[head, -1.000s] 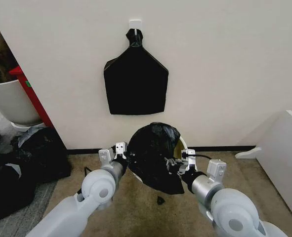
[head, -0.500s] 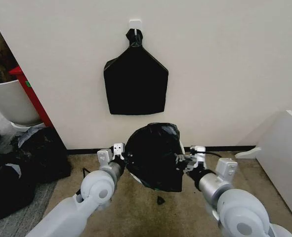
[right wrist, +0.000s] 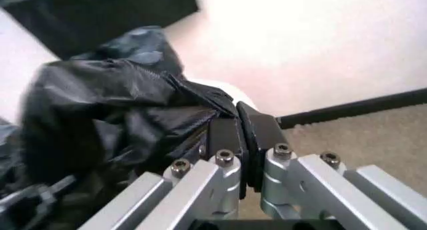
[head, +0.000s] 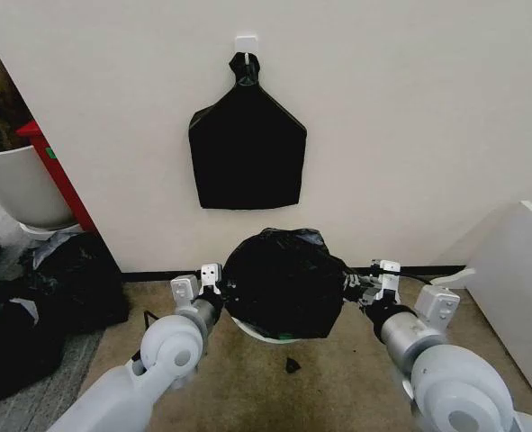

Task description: Place the garbage bag over the trash bin.

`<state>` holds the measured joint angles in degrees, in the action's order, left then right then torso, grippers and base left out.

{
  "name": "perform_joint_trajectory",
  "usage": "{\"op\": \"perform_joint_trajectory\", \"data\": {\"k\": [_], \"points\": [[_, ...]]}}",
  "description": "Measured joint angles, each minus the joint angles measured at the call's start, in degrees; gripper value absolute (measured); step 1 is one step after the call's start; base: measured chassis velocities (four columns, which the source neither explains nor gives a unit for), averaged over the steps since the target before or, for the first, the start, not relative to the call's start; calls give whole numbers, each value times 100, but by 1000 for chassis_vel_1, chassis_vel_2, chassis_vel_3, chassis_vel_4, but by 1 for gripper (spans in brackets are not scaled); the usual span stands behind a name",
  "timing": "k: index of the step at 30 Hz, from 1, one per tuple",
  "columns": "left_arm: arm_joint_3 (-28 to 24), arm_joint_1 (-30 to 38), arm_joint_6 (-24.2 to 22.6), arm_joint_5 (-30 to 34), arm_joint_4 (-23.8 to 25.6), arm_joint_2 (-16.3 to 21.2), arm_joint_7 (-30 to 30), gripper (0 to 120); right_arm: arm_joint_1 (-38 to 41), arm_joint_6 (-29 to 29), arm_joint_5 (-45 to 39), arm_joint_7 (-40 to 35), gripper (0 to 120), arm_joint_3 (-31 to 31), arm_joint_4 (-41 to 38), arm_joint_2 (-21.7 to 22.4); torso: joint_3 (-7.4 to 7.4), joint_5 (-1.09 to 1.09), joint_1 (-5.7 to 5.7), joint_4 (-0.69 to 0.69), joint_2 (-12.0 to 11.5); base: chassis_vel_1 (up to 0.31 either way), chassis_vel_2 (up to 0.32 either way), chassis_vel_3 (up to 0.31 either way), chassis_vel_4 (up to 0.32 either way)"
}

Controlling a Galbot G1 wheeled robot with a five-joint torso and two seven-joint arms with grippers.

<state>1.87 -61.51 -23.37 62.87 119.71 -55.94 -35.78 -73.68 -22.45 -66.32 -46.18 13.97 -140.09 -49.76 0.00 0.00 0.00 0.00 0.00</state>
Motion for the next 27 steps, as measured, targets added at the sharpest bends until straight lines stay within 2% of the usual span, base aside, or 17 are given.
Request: {"op": "perform_joint_trajectory", "data": {"k": [4,9,15,27], "points": [[78,-68,93,3,52,27,211,0,4,-74,-42,319,0,161,337,-1,0,0,0,0,0,0,0,0,0],[176,-167,296,12,114,64,495,0,53,-349,22,1196,0,312,847,90,0,0,0,1,0,0,0,0,0],[272,-136,487,235,70,19,549,0,-129,-416,316,1899,0,458,1018,199,0,-1,0,0,0,0,0,0,0],[313,348,612,1153,-283,-194,208,0,-396,-135,919,2240,0,318,831,224,0,0,0,0,0,0,0,0,0]]}}
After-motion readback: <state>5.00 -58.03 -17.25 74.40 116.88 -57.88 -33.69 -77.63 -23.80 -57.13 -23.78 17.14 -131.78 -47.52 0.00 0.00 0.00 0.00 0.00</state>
